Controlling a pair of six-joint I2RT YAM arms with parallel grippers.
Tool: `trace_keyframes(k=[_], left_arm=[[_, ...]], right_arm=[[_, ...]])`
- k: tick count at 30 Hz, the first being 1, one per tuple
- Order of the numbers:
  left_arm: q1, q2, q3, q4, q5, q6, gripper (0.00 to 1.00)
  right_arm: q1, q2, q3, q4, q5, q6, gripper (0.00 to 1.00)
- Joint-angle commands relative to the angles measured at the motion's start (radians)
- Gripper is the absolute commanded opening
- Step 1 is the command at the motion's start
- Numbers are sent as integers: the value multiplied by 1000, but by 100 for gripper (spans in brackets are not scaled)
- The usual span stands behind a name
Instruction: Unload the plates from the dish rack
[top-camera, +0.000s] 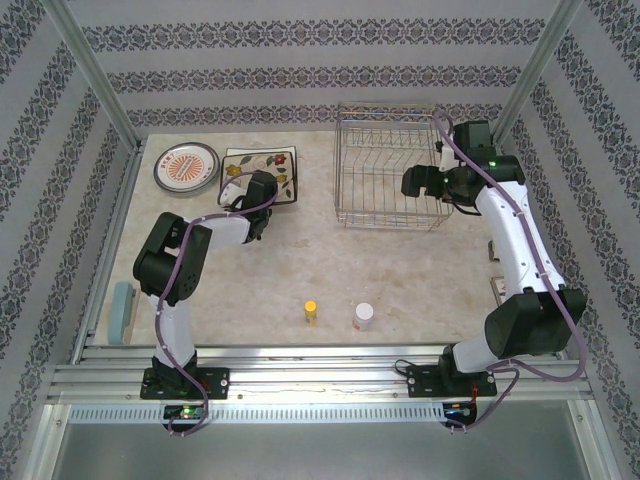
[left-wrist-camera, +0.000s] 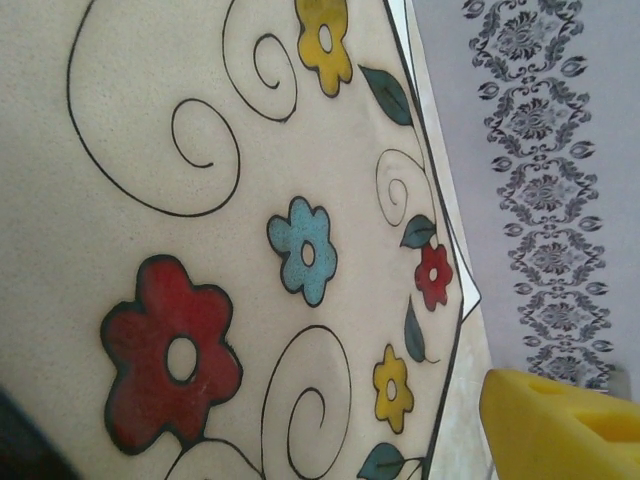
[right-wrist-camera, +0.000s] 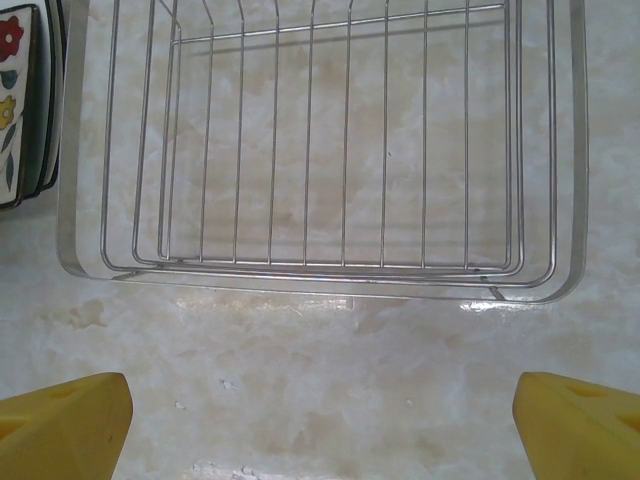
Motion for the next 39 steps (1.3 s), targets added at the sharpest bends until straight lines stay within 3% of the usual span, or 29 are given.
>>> trace_keyframes(k=[1,6,9,14,21,25,27,30,34,37,39], left_arm=[[-8,-54,31,-138,28,69,85],[-3,-69,65,-253,46,130,88],[-2,-68,116,-352,59,185,100],[-5,-97,146,-416,77,273,100],[-62,-326,124,-478,22,604,100],[-76,-562,-26,-372,36,910,100],[-78,-692,-143,-316,-5,1046,100],[-70,-872,-347,-193,-125,1238,100],[-1,-949,-562,11,-188,1425,100],[115,-923,-645,46,-113,1386,100],[204,-890,-694,85,-56,1335,100]], right_arm=[[-17,-40,-21,44,-28,24,98],[-32,-62,-59,87,-59,39,98],[-38,-68,-77,103,-70,42,98],[-43,-95,-98,109,-64,31,98],[-34,-281,-303,301,-8,-20,98],[14,-493,-573,586,22,-95,98],[54,-611,-766,779,43,-153,98],[109,-728,-1022,1046,172,-172,98],[113,-640,-1153,1197,270,-99,98],[107,-489,-1095,1194,288,-109,98],[100,-407,-1083,1293,273,-153,98]])
